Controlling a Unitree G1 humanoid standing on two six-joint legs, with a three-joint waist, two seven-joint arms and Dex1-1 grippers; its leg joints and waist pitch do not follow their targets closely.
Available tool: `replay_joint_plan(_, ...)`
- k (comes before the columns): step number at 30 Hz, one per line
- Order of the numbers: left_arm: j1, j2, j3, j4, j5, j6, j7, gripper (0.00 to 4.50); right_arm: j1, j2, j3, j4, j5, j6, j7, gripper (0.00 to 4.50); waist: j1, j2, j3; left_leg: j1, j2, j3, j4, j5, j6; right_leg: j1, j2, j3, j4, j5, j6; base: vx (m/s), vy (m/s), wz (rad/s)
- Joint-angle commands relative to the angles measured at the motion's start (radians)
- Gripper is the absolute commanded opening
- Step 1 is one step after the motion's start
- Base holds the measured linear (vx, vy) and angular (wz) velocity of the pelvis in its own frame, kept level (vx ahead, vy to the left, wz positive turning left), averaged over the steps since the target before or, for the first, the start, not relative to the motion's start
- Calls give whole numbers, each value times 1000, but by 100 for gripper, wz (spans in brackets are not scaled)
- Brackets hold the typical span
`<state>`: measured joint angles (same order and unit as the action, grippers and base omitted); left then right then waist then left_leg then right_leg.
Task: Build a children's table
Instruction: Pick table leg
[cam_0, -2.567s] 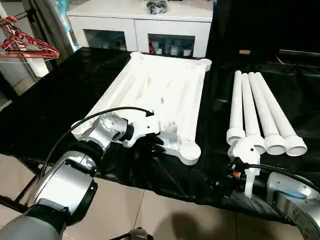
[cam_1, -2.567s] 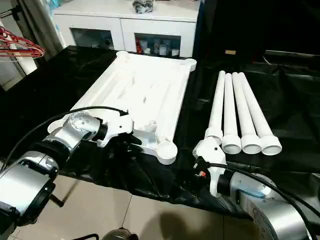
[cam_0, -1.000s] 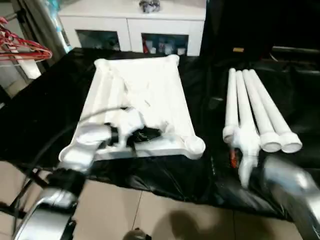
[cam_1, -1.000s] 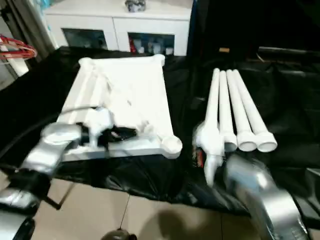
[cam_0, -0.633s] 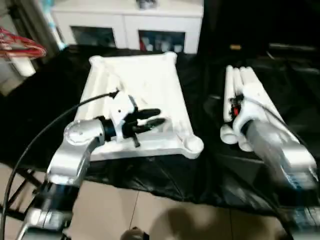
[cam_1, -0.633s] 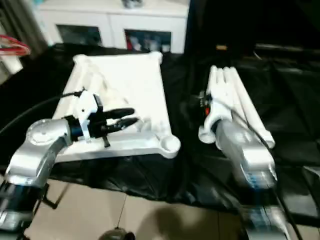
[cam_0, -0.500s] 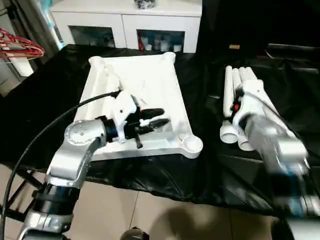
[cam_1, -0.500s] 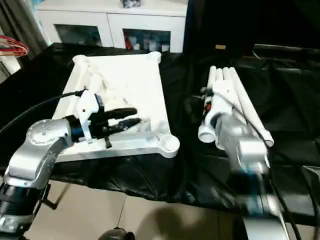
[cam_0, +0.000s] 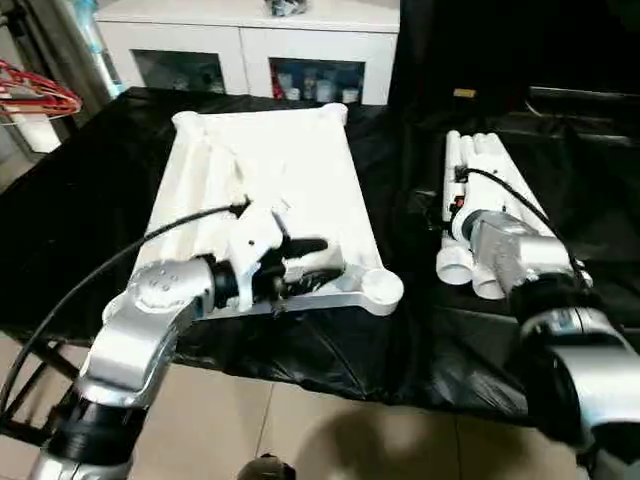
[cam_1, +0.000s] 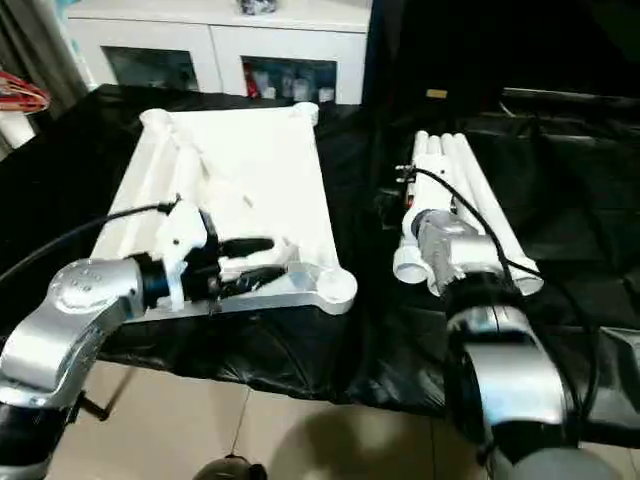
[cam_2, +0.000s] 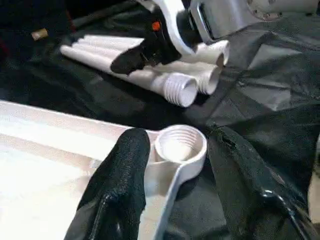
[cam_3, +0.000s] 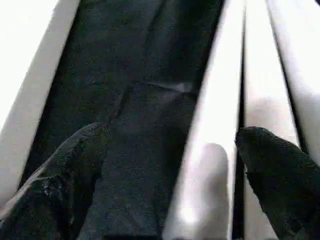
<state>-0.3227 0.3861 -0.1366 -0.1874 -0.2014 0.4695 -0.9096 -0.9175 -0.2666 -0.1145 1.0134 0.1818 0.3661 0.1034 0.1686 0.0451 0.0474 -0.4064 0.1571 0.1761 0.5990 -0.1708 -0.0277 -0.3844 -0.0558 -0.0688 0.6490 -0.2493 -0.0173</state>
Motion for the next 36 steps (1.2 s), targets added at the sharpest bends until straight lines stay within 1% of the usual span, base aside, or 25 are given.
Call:
replay_joint_plan(1,3,17,-9,-40,-7,27,5,222,-30,3,-19,43,-5,-23,-7,450,-5,-6,-64,27,75,-31,-56,-81,40,39,-101,54,-60,107,-225,0,0,0)
replay_joint_plan(5,7,31,-13,-51,-11,41,3,222,-45,3,-26,91,-4,-19,11,450,-8,-4,-61,25,73,-30,-55,-83,48,40,-99,54,-61,106,-232,0,0,0)
replay_joint_plan(7,6,39,-17,-53,-11,43,4,222,-57,2,-32,133,3,-2,60,450,-9,-2,-59,24,73,-30,-55,-87,55,40,-98,53,-62,101,-236,0,0,0)
replay_joint_plan(11,4,41,-19,-53,-11,46,6,222,-68,0,-37,162,5,7,72,450,-8,-1,-61,25,76,-31,-54,-83,56,39,-98,52,-60,108,-245,0,0,0)
replay_joint_plan(13,6,45,-26,-59,-12,51,6,222,-85,-11,-33,203,-7,51,67,450,-8,-1,-61,25,75,-30,-54,-88,53,40,-98,52,-60,99,-252,0,0,0)
replay_joint_plan(14,6,46,-27,-60,-13,51,6,222,-87,-12,-32,208,-10,53,67,450,-8,-1,-61,25,75,-30,-54,-87,53,40,-96,52,-60,98,-252,0,0,0)
replay_joint_plan(15,6,48,-29,-60,-15,52,6,222,-94,-13,-36,217,-9,60,65,450,-6,0,-62,25,76,-29,-53,-86,53,39,-100,53,-60,99,-251,0,0,0)
replay_joint_plan(16,6,50,-29,-60,-16,52,5,222,-100,-15,-37,225,-11,72,63,450,-7,0,-62,25,76,-30,-53,-86,52,40,-99,52,-60,99,-252,0,0,0)
replay_joint_plan(17,6,50,-30,-60,-16,51,6,222,-105,-17,-36,231,-14,79,66,450,-7,-3,-63,26,76,-30,-53,-87,52,39,-98,52,-60,97,-253,0,0,0)
replay_joint_plan(18,6,51,-30,-60,-17,51,5,222,-112,-18,-41,237,-9,94,69,450,-6,-1,-61,26,76,-29,-53,-90,50,39,-98,52,-61,91,-253,0,0,0)
replay_joint_plan(19,7,52,-30,-61,-18,51,5,222,-119,-20,-43,246,-9,110,77,450,-6,-4,-63,25,77,-29,-54,-92,49,40,-99,52,-61,87,-251,0,0,0)
replay_joint_plan(20,7,53,-29,-62,-19,51,4,222,-128,-23,-41,255,-13,130,88,450,-6,-3,-63,25,77,-29,-54,-92,48,40,-100,52,-60,86,-251,0,0,0)
replay_joint_plan(21,6,53,-29,-62,-19,51,4,222,-129,-23,-42,256,-13,133,89,450,-5,-3,-63,25,76,-29,-53,-90,49,40,-98,52,-61,87,-251,0,0,0)
replay_joint_plan(22,5,54,-29,-61,-20,50,4,222,-136,-26,-45,264,-12,139,88,450,-4,-5,-63,24,76,-28,-53,-89,48,40,-101,53,-61,82,-251,0,0,0)
replay_joint_plan(23,4,55,-30,-61,-20,50,3,222,-139,-27,-46,267,-12,144,90,450,-3,-4,-64,24,77,-29,-53,-88,47,39,-101,52,-60,80,-250,0,0,0)
replay_joint_plan(24,2,62,-30,-60,-24,50,-2,231,-158,-35,-47,284,-16,180,95,422,-3,-9,-65,25,76,-28,-54,-84,48,40,-99,51,-60,81,-250,0,0,0)
replay_joint_plan(25,2,64,-30,-61,-25,50,-3,231,-162,-37,-47,287,-17,188,95,415,-3,-8,-65,24,76,-28,-53,-81,49,40,-99,52,-59,83,-250,0,0,0)
replay_joint_plan(26,2,68,-32,-62,-26,51,-5,231,-170,-41,-50,294,-16,202,96,412,-3,-11,-66,24,76,-28,-53,-77,49,40,-99,52,-59,82,-248,0,0,0)
replay_joint_plan(28,2,73,-35,-64,-28,52,-9,231,-177,-45,-57,301,-11,214,99,402,-1,-13,-66,23,75,-26,-52,-75,50,39,-100,52,-60,78,-246,0,0,0)
replay_joint_plan(30,1,84,-42,-64,-27,51,-20,231,-182,-49,-66,310,-8,230,86,372,2,-16,-69,23,76,-26,-51,-59,51,39,-101,52,-57,84,-243,0,0,0)
replay_joint_plan(32,1,87,-44,-64,-27,51,-23,231,-184,-51,-74,313,-3,236,84,368,3,-16,-70,24,76,-26,-50,-55,51,39,-100,52,-55,82,-242,0,0,0)
replay_joint_plan(33,-1,87,-45,-63,-28,52,-22,231,-186,-52,-78,316,-1,239,81,344,3,-21,-69,23,76,-24,-50,-52,50,39,-101,53,-55,82,-241,0,0,0)
replay_joint_plan(34,-2,86,-46,-62,-28,51,-20,231,-187,-53,-83,319,2,243,78,344,3,-22,-69,22,76,-24,-50,-51,51,39,-101,52,-55,82,-241,0,0,0)
replay_joint_plan(35,-3,86,-46,-62,-28,51,-19,231,-187,-53,-84,320,3,244,77,333,3,-21,-69,22,76,-24,-49,-51,50,39,-102,53,-55,82,-240,0,0,0)
replay_joint_plan(36,-6,85,-47,-61,-29,51,-17,231,-187,-54,-88,322,4,246,75,322,2,-24,-69,22,76,-24,-50,-50,48,39,-102,53,-55,82,-239,0,0,0)
